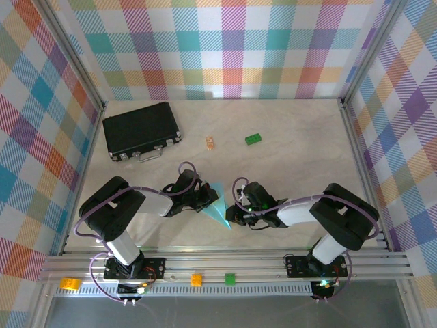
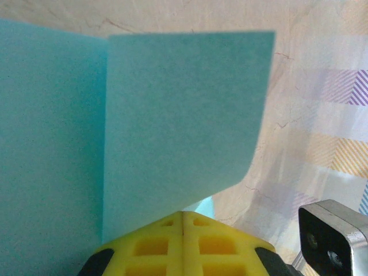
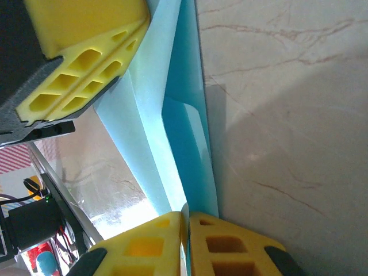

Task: Fold a paper plane with a square sheet of paper (pick it up from the middle)

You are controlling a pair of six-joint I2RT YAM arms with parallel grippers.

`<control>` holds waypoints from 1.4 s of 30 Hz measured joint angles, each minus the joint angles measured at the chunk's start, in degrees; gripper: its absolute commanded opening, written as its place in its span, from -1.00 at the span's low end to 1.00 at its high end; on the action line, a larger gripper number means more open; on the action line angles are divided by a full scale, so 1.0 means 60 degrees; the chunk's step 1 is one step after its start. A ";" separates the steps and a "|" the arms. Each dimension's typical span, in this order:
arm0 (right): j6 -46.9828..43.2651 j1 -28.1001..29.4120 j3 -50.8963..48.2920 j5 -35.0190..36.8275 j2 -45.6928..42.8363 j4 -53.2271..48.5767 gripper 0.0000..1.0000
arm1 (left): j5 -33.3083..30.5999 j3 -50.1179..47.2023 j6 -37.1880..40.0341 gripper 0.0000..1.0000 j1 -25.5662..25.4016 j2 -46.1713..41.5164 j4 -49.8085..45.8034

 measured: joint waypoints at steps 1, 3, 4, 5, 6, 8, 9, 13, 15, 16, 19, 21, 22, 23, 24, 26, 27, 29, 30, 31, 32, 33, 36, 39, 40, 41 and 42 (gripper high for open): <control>-0.0004 0.0000 0.0000 -0.0025 0.0000 0.0000 -0.69 | 0.0000 0.0000 0.0000 -1.00 0.0000 0.0000 0.0000; -0.0004 0.0000 0.0000 -0.0080 0.0000 0.0011 -0.65 | 0.0000 0.0000 0.0000 -1.00 0.0000 0.0000 0.0000; -0.0004 0.0000 0.0000 -0.0102 -0.0015 0.0007 -0.63 | 0.0000 0.0000 0.0000 -1.00 0.0000 0.0000 0.0000; -0.0018 0.0000 0.0000 -0.0135 -0.0040 -0.0011 -0.62 | 0.0000 0.0000 0.0000 -1.00 0.0000 0.0000 0.0000; -0.0040 0.0000 0.0000 -0.0153 -0.0091 -0.0095 -0.61 | 0.0000 0.0000 0.0000 -1.00 0.0000 0.0000 0.0000; -0.0138 0.0000 0.0000 -0.0178 -0.0211 -0.0324 -0.61 | 0.0004 0.0000 0.0000 -1.00 0.0000 0.0000 0.0000; -0.0197 0.0000 0.0000 -0.0200 -0.0273 -0.0441 -0.62 | 0.0004 0.0000 0.0000 -1.00 0.0000 0.0000 0.0000; -0.0397 0.0000 0.0000 -0.0251 -0.0386 -0.0790 -0.70 | 0.0004 0.0000 0.0000 -1.00 0.0000 0.0000 0.0000; -0.0463 0.0000 -0.0007 -0.0255 -0.0390 -0.0896 -0.75 | 0.0004 0.0000 0.0000 -1.00 0.0000 0.0000 0.0004; -0.0481 0.0000 -0.0007 -0.0255 -0.0390 -0.0922 -0.75 | 0.0004 0.0000 0.0000 -1.00 0.0000 0.0004 0.0004; -0.0506 0.0000 -0.0007 -0.0248 -0.0390 -0.0994 -0.73 | 0.0004 0.0000 0.0000 -1.00 0.0000 0.0004 0.0004; -0.0506 0.0000 -0.0007 -0.0280 -0.0390 -0.0987 -0.67 | 0.0004 0.0000 0.0000 -1.00 0.0000 0.0004 0.0004; -0.0506 0.0000 -0.0007 -0.0321 -0.0390 -0.0976 -0.66 | 0.0004 0.0000 0.0000 -1.00 0.0000 0.0004 0.0004; -0.0510 0.0000 -0.0007 -0.0361 -0.0390 -0.0962 -0.66 | 0.0004 0.0000 0.0000 -1.00 0.0000 0.0004 0.0004; -0.0510 0.0000 -0.0007 -0.0397 -0.0390 -0.0958 -0.67 | 0.0007 0.0000 0.0000 -1.00 0.0000 0.0004 0.0004; -0.0517 0.0000 -0.0007 -0.0437 -0.0393 -0.0987 -0.72 | 0.0004 0.0000 0.0004 -1.00 0.0000 0.0004 0.0004; -0.0514 0.0000 -0.0007 -0.0466 -0.0393 -0.1031 -0.73 | 0.0004 0.0000 0.0000 -1.00 0.0000 0.0004 0.0004; -0.0532 0.0000 -0.0007 -0.0499 -0.0412 -0.1129 -0.77 | 0.0004 0.0000 0.0000 -1.00 0.0000 0.0004 0.0004; -0.0539 0.0000 -0.0018 -0.0499 -0.0426 -0.1166 -0.77 | 0.0004 0.0000 0.0000 -1.00 0.0000 0.0004 0.0004; -0.0539 0.0000 -0.0029 -0.0503 -0.0430 -0.1188 -0.78 | 0.0007 0.0000 0.0000 -1.00 0.0000 0.0004 0.0007; -0.0543 0.0000 -0.0033 -0.0506 -0.0433 -0.1198 -0.79 | 0.0004 0.0000 0.0000 -1.00 0.0000 0.0007 0.0007; -0.0543 0.0000 -0.0036 -0.0517 -0.0433 -0.1209 -0.80 | 0.0007 0.0000 0.0000 -1.00 0.0000 0.0011 0.0015; -0.0543 0.0000 -0.0062 -0.0565 -0.0433 -0.1206 -0.80 | 0.0025 0.0000 0.0000 -1.00 0.0000 0.0022 0.0040; -0.0561 0.0000 -0.0062 -0.0583 -0.0477 -0.1260 -0.73 | 0.0025 0.0000 0.0000 -1.00 0.0000 0.0022 0.0040; -0.0583 0.0000 -0.0062 -0.0601 -0.0528 -0.1344 -0.71 | 0.0025 0.0000 0.0000 -1.00 0.0000 0.0022 0.0040; -0.0608 0.0000 -0.0062 -0.0601 -0.0634 -0.1486 -0.68 | 0.0025 0.0000 0.0000 -1.00 0.0000 0.0022 0.0040; -0.0623 0.0000 -0.0062 -0.0594 -0.0769 -0.1632 -0.63 | 0.0025 0.0000 0.0000 -1.00 0.0000 0.0022 0.0040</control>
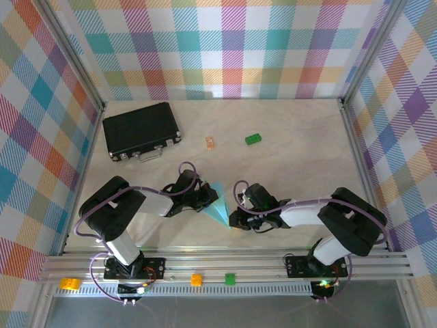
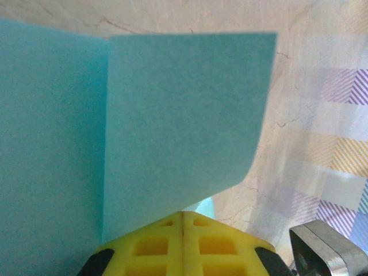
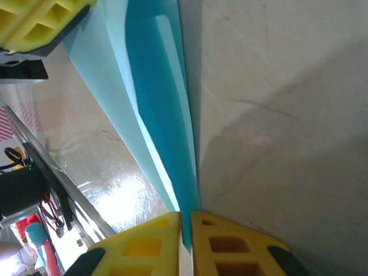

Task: Fold a paper plane with a square sheet of paper (pick it up from the middle)

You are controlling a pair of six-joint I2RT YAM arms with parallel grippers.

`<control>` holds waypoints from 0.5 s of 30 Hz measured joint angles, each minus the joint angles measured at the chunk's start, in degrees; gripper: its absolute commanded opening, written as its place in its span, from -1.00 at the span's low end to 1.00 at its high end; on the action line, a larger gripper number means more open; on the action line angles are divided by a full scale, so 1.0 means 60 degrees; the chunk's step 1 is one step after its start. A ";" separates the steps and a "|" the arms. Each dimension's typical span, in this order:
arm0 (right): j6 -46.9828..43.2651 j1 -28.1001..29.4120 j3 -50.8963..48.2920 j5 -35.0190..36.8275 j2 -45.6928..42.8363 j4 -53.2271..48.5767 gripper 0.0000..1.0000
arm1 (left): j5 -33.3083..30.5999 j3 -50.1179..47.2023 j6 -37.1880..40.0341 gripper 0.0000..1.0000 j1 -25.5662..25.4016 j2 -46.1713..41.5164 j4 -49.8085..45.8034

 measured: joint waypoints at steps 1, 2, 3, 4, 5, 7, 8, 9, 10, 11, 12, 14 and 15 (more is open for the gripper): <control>-0.0022 0.0000 0.0000 0.0018 -0.0157 -0.0131 -0.58 | 0.0000 0.0000 0.0004 -1.00 0.0000 0.0000 0.0000; -0.0058 0.0000 0.0000 0.0036 -0.0331 -0.0270 -0.54 | 0.0000 0.0000 0.0007 -1.00 0.0000 0.0000 -0.0004; -0.0095 0.0000 0.0000 0.0106 -0.0590 -0.0444 -0.49 | 0.0000 0.0000 0.0029 -1.00 0.0000 0.0000 -0.0004; -0.0146 0.0000 0.0004 0.0164 -0.0860 -0.0623 -0.47 | 0.0004 0.0000 0.0036 -1.00 0.0000 0.0000 -0.0004; -0.0204 0.0000 0.0022 0.0219 -0.1089 -0.0790 -0.46 | 0.0004 0.0000 0.0040 -1.00 0.0000 0.0000 -0.0004; -0.0361 0.0000 0.0189 0.0317 -0.1464 -0.1162 -0.46 | 0.0004 0.0000 0.0069 -1.00 0.0000 0.0000 -0.0004; -0.0415 -0.0011 0.0299 0.0339 -0.1526 -0.1290 -0.52 | 0.0004 0.0000 0.0073 -1.00 0.0000 0.0000 -0.0004; -0.0503 -0.0022 0.0470 0.0350 -0.1537 -0.1399 -0.60 | 0.0004 0.0000 0.0076 -1.00 0.0000 0.0000 -0.0004; -0.0605 -0.0044 0.0637 0.0321 -0.1494 -0.1468 -0.69 | 0.0007 0.0000 0.0095 -1.00 0.0000 0.0000 -0.0004; -0.0630 -0.0073 0.0758 0.0273 -0.1432 -0.1490 -0.77 | 0.0007 0.0000 0.0106 -1.00 0.0000 0.0000 -0.0004; -0.0681 -0.0084 0.0933 0.0157 -0.1279 -0.1501 -0.84 | 0.0007 0.0000 0.0106 -1.00 0.0000 0.0000 -0.0004; -0.0790 -0.0084 0.1330 -0.0091 -0.0823 -0.1523 -0.91 | 0.0007 0.0000 0.0106 -1.00 0.0000 0.0000 -0.0004; -0.0838 -0.0087 0.1585 -0.0233 -0.0510 -0.1512 -0.93 | 0.0007 0.0000 0.0109 -1.00 0.0000 0.0000 -0.0004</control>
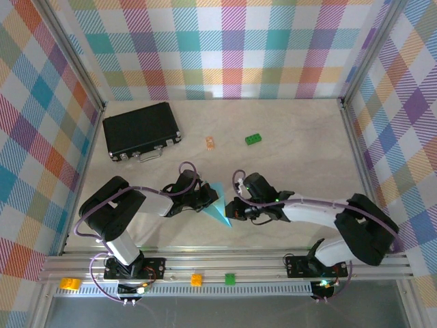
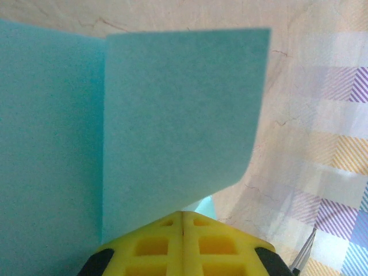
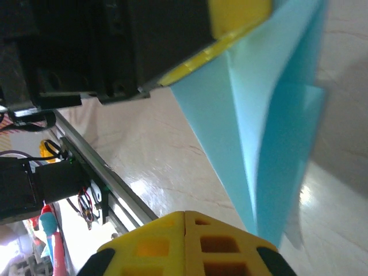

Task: Fold a paper plane with a square sheet of paper (pick it up from the middle)

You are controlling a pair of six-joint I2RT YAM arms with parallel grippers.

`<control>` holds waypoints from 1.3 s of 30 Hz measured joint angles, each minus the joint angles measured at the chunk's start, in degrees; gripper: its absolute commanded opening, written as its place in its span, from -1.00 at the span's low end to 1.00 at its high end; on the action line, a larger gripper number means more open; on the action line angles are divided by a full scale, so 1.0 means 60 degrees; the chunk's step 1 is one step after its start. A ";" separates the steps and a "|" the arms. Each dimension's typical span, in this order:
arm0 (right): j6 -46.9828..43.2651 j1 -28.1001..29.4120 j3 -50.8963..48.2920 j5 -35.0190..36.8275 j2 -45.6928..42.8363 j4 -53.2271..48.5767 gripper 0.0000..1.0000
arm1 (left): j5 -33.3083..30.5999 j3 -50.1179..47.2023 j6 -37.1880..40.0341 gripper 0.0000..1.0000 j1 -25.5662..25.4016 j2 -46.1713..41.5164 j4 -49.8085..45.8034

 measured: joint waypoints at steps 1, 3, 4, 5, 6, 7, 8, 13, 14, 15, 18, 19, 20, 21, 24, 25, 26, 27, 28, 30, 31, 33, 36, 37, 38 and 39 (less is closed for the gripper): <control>-0.0015 -0.0004 0.0193 -0.0109 0.0240 0.0000 -0.97 | 0.0000 0.0000 0.0000 -1.00 0.0000 0.0000 0.0000; -0.0044 -0.0004 0.0608 -0.0313 0.0787 0.0000 -1.00 | 0.0000 0.0000 0.0000 -1.00 0.0000 0.0000 0.0000; -0.0044 0.0000 0.0769 -0.0382 0.0998 -0.0007 -1.00 | 0.0000 0.0000 0.0000 -1.00 0.0000 0.0000 0.0000; -0.0047 0.0000 0.0925 -0.0441 0.1209 -0.0004 -1.00 | 0.0000 0.0000 0.0000 -1.00 0.0000 0.0000 0.0000; -0.0047 -0.0004 0.1049 -0.0492 0.1395 -0.0007 -1.00 | -0.0004 0.0000 0.0000 -1.00 0.0000 0.0000 0.0000; -0.0051 -0.0004 0.1144 -0.0517 0.1534 -0.0029 -1.00 | 0.0000 0.0000 0.0000 -1.00 0.0000 0.0000 0.0000; -0.0073 -0.0004 0.1249 -0.0532 0.1687 -0.0098 -1.00 | 0.0000 0.0000 0.0000 -1.00 0.0000 0.0000 0.0000; -0.0208 0.0000 0.1559 -0.0539 0.2331 -0.0382 -1.00 | 0.0000 0.0000 0.0000 -1.00 0.0000 0.0000 0.0000; -0.0226 0.0000 0.1559 -0.0492 0.2426 -0.0470 -1.00 | -0.0004 0.0000 0.0000 -1.00 0.0000 0.0000 0.0000; -0.0233 0.0000 0.1548 -0.0463 0.2510 -0.0517 -1.00 | 0.0000 0.0000 0.0000 -1.00 0.0000 0.0000 0.0000; -0.0229 0.0000 0.1392 -0.0346 0.2652 -0.0528 -1.00 | 0.0000 0.0000 0.0000 -1.00 0.0000 0.0000 0.0000; -0.0229 -0.0004 0.1300 -0.0321 0.2652 -0.0510 -1.00 | 0.0000 0.0000 0.0000 -1.00 0.0000 0.0000 0.0000; -0.0229 -0.0004 0.1188 -0.0306 0.2652 -0.0455 -1.00 | 0.0000 0.0000 0.0000 -1.00 0.0000 0.0000 0.0000; -0.0226 -0.0015 0.1111 -0.0306 0.2637 -0.0328 -1.00 | 0.0000 0.0000 0.0011 -1.00 0.0000 0.0000 0.0000; -0.0222 -0.0018 0.0852 -0.0310 0.2550 0.0084 -1.00 | 0.0000 0.0000 0.0051 -1.00 0.0000 0.0000 -0.0004; -0.0219 -0.0022 0.0761 -0.0310 0.2521 0.0226 -1.00 | 0.0000 0.0000 0.0062 -1.00 0.0000 0.0000 -0.0004; -0.0211 -0.0022 0.0637 -0.0313 0.2481 0.0412 -1.00 | 0.0000 0.0000 0.0062 -1.00 0.0000 0.0000 -0.0004; -0.0197 -0.0022 0.0514 -0.0310 0.2426 0.0568 -1.00 | -0.0004 0.0000 0.0066 -1.00 0.0000 0.0000 -0.0004; -0.0182 -0.0022 0.0408 -0.0310 0.2379 0.0699 -1.00 | 0.0000 0.0000 0.0066 -1.00 0.0000 0.0000 -0.0004; -0.0149 -0.0033 0.0131 -0.0331 0.2251 0.1005 -1.00 | -0.0004 0.0000 0.0066 -1.00 0.0000 0.0000 -0.0004; -0.0120 -0.0036 0.0004 -0.0346 0.2189 0.1151 -1.00 | -0.0004 0.0000 0.0066 -1.00 0.0000 0.0000 -0.0004; -0.0040 -0.0051 -0.0339 -0.0412 0.2029 0.1504 -0.99 | -0.0004 0.0000 0.0066 -1.00 0.0000 0.0000 -0.0004; -0.0004 -0.0055 -0.0750 -0.0484 0.1749 0.1756 -0.98 | 0.0000 0.0000 0.0066 -1.00 0.0000 0.0004 0.0000; -0.0007 -0.0055 -0.0856 -0.0492 0.1657 0.1759 -0.98 | -0.0004 0.0000 0.0066 -1.00 0.0000 0.0004 0.0000; -0.0007 -0.0055 -0.0973 -0.0495 0.1537 0.1745 -0.98 | 0.0000 0.0000 0.0066 -1.00 0.0000 0.0004 0.0000; -0.0015 -0.0055 -0.1093 -0.0514 0.1413 0.1719 -0.98 | 0.0000 0.0000 0.0066 -1.00 0.0000 0.0007 0.0000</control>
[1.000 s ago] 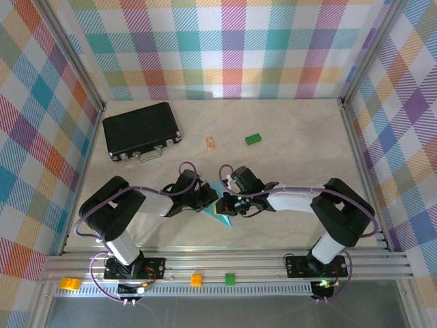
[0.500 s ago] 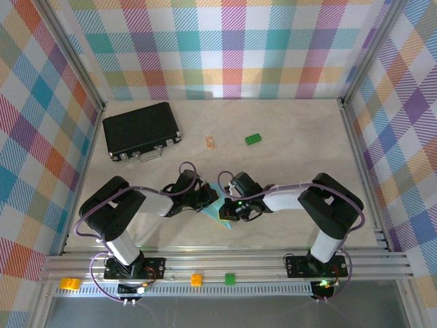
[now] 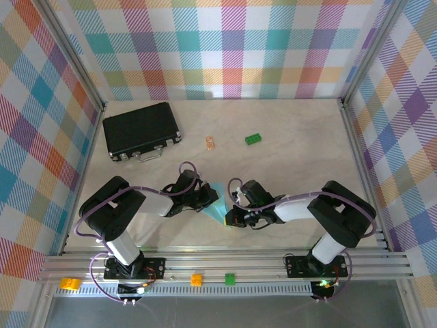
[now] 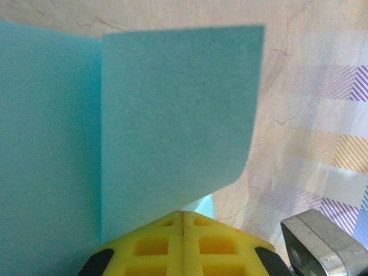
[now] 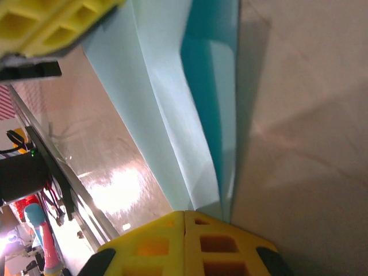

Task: Fold a paper plane with a square sheet of paper (pick it up from the middle)

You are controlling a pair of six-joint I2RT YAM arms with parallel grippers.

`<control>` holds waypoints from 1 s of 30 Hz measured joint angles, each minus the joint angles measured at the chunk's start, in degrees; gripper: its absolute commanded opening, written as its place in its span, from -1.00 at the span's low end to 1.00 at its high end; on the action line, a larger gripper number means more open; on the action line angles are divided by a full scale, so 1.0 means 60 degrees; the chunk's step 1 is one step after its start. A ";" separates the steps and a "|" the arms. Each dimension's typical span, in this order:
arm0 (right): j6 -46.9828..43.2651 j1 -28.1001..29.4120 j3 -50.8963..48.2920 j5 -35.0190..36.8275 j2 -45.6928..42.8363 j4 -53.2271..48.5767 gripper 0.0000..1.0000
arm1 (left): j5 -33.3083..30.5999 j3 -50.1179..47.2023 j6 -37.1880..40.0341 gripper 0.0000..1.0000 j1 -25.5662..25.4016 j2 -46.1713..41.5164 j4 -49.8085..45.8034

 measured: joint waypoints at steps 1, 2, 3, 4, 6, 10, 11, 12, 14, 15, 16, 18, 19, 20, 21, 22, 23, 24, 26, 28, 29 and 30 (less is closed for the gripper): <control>-0.0011 0.0000 -0.0109 -0.0007 -0.0127 -0.0066 -0.98 | 0.0000 0.0000 0.0000 -1.00 0.0000 0.0000 0.0000; -0.0033 0.0000 -0.0193 -0.0007 -0.0237 -0.0135 -0.98 | -0.0004 0.0000 0.0000 -1.00 0.0000 0.0000 0.0000; -0.0062 0.0000 -0.0262 -0.0011 -0.0321 -0.0197 -0.98 | 0.0000 0.0000 0.0000 -1.00 0.0000 0.0000 0.0000; -0.0080 0.0000 -0.0331 -0.0011 -0.0397 -0.0229 -0.98 | 0.0000 0.0000 0.0000 -1.00 0.0000 0.0000 0.0004; -0.0142 0.0000 -0.0444 -0.0025 -0.0499 -0.0229 -0.98 | 0.0000 0.0000 0.0000 -1.00 0.0000 0.0007 0.0007; -0.0215 0.0000 -0.0568 -0.0087 -0.0812 -0.0597 -0.98 | 0.0004 0.0000 -0.0004 -1.00 0.0000 0.0007 0.0011; -0.0215 0.0000 -0.0572 -0.0091 -0.0962 -0.0831 -0.97 | 0.0004 -0.0004 0.0000 -1.00 0.0000 0.0007 0.0011; -0.0219 0.0000 -0.0572 -0.0076 -0.1158 -0.1060 -0.97 | 0.0004 -0.0004 0.0000 -1.00 0.0000 0.0007 0.0015; -0.0237 0.0000 -0.0481 0.0004 -0.1636 -0.1555 -0.95 | 0.0004 -0.0004 -0.0004 -1.00 0.0000 0.0007 0.0018; -0.0259 0.0000 -0.0331 0.0062 -0.1861 -0.1825 -0.95 | 0.0004 -0.0004 -0.0004 -1.00 0.0000 0.0007 0.0025; -0.0284 0.0000 -0.0113 0.0120 -0.2000 -0.2033 -0.95 | 0.0004 -0.0004 -0.0004 -1.00 0.0000 0.0007 0.0029; -0.0353 0.0000 0.0474 0.0229 -0.1985 -0.2302 -0.96 | 0.0004 -0.0011 -0.0004 -1.00 0.0000 0.0007 0.0040; -0.0397 -0.0004 0.0841 0.0280 -0.1851 -0.2397 -0.96 | 0.0004 -0.0011 -0.0004 -1.00 0.0000 0.0007 0.0040; -0.0433 -0.0011 0.1147 0.0299 -0.1661 -0.2430 -0.97 | 0.0004 -0.0011 -0.0004 -1.00 0.0000 0.0007 0.0040; -0.0455 -0.0033 0.1523 0.0317 -0.1351 -0.2426 -0.98 | 0.0004 -0.0011 -0.0004 -1.00 0.0000 0.0007 0.0044; -0.0459 -0.0051 0.1840 0.0317 -0.1016 -0.2419 -0.98 | 0.0004 -0.0011 -0.0004 -1.00 0.0000 0.0007 0.0055; -0.0459 -0.0055 0.2120 0.0324 -0.0659 -0.2404 -0.98 | 0.0004 -0.0011 -0.0004 -1.00 0.0000 0.0011 0.0069; -0.0455 -0.0055 0.2375 0.0335 -0.0259 -0.2382 -0.98 | 0.0004 -0.0011 -0.0007 -1.00 0.0000 0.0018 0.0084; -0.0441 -0.0066 0.2648 0.0357 0.0321 -0.2353 -0.98 | 0.0004 -0.0011 -0.0007 -1.00 0.0000 0.0055 0.0160; -0.0430 -0.0066 0.2798 0.0393 0.0750 -0.2386 -0.98 | 0.0004 -0.0011 -0.0007 -1.00 0.0000 0.0080 0.0222; -0.0430 -0.0066 0.2856 0.0401 0.0925 -0.2419 -0.98 | 0.0004 -0.0011 -0.0007 -1.00 0.0000 0.0080 0.0226; -0.0433 -0.0080 0.2918 0.0423 0.1056 -0.2459 -0.98 | 0.0004 -0.0011 -0.0007 -1.00 0.0000 0.0080 0.0226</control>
